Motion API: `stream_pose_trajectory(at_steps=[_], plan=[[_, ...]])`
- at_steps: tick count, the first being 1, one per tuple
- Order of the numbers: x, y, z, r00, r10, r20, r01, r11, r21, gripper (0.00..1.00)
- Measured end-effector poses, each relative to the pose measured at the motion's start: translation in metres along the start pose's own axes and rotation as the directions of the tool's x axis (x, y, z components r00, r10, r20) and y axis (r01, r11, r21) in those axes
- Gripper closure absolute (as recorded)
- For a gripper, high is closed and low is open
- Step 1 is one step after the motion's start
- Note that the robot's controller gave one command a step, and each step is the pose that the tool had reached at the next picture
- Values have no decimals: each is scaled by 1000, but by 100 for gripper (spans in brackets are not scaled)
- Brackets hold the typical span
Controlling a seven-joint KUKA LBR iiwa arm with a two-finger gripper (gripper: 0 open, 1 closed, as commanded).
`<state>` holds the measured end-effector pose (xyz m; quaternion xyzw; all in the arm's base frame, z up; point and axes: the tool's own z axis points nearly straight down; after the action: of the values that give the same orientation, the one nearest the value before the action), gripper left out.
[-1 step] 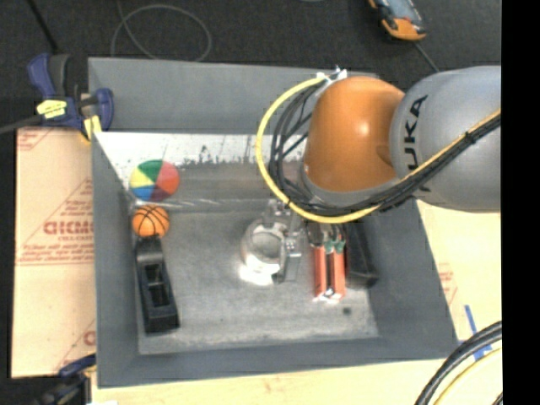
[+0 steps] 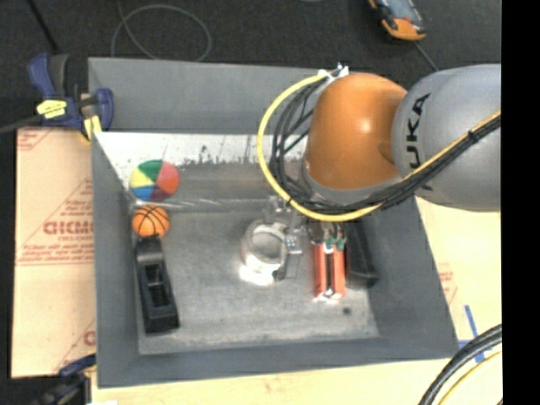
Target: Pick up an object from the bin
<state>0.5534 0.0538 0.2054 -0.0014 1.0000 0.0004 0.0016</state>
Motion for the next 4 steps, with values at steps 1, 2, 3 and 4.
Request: stream_pose_trajectory(at_steps=[1,2,3,4], plan=[[-37,-17,61,999,-49,7,49,999,1,0],[-57,-33,74,979,-204,-6,204,979,0,0],[-76,-43,68,996,-86,4,86,996,0,0],[-93,-38,133,989,-145,5,145,989,1,0]])
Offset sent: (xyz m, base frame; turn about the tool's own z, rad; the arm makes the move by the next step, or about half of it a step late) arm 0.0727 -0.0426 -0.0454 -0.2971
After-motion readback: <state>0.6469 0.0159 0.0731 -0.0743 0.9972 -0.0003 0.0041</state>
